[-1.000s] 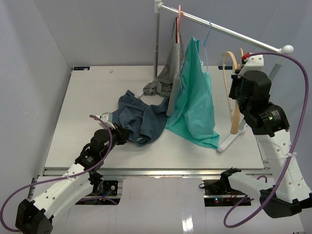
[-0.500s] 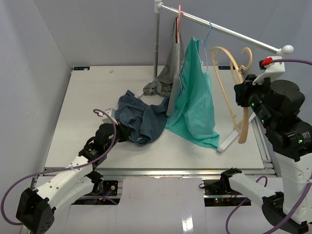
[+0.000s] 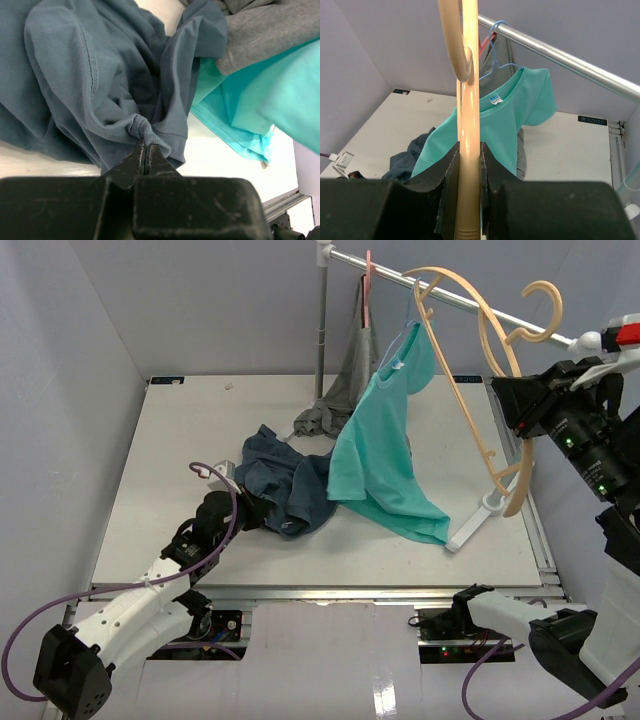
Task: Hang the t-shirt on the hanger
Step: Pick up the hanger from the clothesline, then place the T-shirt on the hanger.
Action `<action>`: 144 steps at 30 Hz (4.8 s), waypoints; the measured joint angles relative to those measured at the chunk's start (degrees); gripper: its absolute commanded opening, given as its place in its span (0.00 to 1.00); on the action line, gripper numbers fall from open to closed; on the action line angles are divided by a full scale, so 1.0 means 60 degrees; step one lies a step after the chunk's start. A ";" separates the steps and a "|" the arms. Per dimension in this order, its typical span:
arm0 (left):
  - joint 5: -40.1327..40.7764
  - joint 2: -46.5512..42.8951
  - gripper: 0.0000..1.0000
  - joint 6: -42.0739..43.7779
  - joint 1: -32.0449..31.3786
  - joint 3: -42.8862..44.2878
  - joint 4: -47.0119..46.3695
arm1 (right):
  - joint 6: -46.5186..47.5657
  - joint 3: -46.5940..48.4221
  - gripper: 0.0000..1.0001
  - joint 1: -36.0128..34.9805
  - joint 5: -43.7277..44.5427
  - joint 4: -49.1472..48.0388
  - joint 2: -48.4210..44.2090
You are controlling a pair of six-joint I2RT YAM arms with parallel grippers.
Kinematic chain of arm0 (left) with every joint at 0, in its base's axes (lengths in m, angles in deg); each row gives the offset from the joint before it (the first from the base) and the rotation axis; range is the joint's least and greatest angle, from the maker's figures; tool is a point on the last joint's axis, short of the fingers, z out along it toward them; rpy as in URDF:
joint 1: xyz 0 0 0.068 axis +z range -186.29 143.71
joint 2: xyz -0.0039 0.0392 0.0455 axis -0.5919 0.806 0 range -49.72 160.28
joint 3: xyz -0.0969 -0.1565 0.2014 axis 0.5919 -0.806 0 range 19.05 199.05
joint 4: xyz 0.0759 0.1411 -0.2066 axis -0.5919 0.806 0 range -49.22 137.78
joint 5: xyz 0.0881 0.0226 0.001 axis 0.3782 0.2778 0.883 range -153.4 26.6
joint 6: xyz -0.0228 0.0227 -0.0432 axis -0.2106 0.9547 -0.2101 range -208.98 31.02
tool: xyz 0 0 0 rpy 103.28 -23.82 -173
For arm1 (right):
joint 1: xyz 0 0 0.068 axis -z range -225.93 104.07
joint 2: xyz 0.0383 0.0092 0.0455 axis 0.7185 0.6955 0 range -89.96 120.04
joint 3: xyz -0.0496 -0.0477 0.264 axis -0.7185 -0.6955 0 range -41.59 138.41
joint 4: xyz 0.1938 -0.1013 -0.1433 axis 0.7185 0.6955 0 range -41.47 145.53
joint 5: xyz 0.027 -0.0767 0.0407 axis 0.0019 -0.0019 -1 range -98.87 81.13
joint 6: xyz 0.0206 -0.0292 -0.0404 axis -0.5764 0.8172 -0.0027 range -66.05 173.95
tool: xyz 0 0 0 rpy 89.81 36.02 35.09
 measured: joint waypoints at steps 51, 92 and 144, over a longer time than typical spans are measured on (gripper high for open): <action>0.0167 0.1313 0.00 0.0121 0.0878 0.2527 0.1677 | 0.0401 -1.1605 0.08 -0.6761 0.2097 -0.4984 -0.4071; -0.1374 0.1341 0.00 0.1280 0.0885 0.4906 0.3367 | 0.0930 -1.2901 0.08 -0.7147 0.1190 -0.7506 -0.1900; -0.5505 -0.0103 0.77 0.6466 0.0925 0.7375 0.4698 | 0.1460 -1.5942 0.08 -0.7367 0.3176 -1.6744 -0.0589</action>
